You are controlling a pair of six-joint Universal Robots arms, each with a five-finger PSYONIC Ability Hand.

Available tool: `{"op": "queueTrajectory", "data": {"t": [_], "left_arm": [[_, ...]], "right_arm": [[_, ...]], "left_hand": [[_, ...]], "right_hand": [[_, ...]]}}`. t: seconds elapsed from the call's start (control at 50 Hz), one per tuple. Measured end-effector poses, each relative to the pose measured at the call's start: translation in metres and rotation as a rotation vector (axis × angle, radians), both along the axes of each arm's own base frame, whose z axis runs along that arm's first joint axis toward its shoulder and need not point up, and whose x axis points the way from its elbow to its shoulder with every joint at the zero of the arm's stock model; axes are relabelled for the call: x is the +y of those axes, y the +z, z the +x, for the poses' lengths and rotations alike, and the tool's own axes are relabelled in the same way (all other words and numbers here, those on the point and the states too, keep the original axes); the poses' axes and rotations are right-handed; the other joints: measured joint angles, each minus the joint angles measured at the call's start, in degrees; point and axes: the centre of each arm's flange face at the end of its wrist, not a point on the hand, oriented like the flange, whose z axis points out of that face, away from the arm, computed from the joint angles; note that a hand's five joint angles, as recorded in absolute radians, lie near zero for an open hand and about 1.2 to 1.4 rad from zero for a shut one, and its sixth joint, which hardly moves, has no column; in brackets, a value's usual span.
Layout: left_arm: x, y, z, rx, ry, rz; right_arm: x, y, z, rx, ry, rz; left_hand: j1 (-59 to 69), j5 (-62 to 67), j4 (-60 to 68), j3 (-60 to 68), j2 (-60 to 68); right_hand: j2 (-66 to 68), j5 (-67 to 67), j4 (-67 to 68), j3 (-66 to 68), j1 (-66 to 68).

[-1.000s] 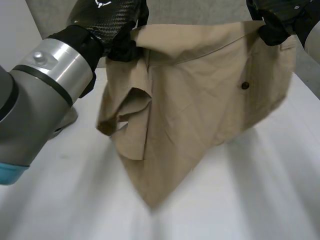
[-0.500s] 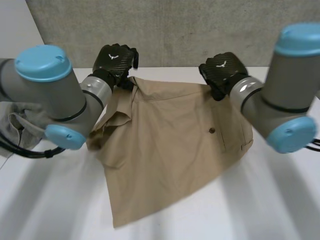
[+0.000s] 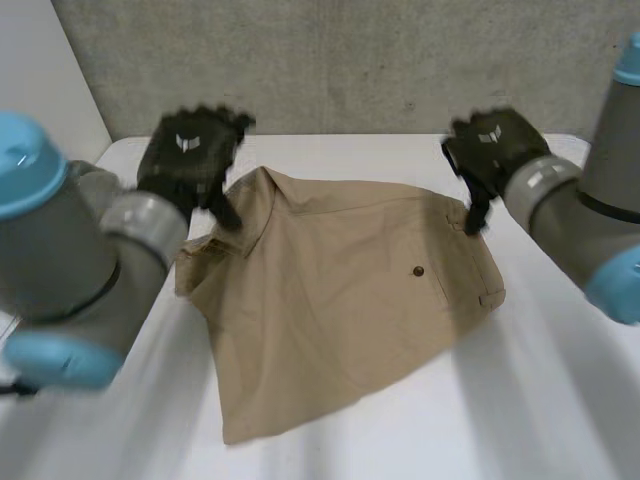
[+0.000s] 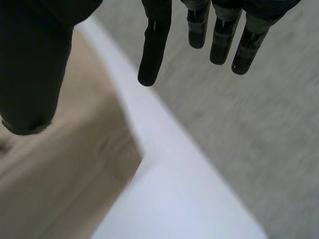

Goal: Fold the laundry.

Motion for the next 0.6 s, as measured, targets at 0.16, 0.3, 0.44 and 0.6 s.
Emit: {"op": "queueTrajectory", "data": {"t": [0.16,0.3,0.44,0.6], "left_arm": [[0.094,-0.045,0.019,-0.155,-0.108,0.247],[0.138,-0.087,0.024,-0.283,-0.185,0.401],[0.137,-0.122,0.02,-0.354,-0.188,0.489],[0.11,-0.143,0.013,-0.354,-0.11,0.472]], "right_arm": [[0.026,-0.052,-0.04,0.162,0.09,0.183],[0.032,-0.093,-0.051,0.141,0.17,0.186],[0.025,-0.12,-0.047,0.122,0.204,0.143],[0.01,-0.142,-0.042,0.123,0.207,0.134]], "left_hand": [[8.27,7.39,7.78,7.28,7.21],[11.19,10.35,10.67,10.42,10.13],[11.22,10.49,10.74,10.49,10.18],[11.22,10.32,10.73,10.46,10.18]], "right_hand": [[0.29,0.22,0.18,1.23,0.0],[0.29,0.21,0.17,1.22,0.0],[0.29,0.19,0.17,1.22,0.0],[0.29,0.14,0.17,1.22,0.0]]}}
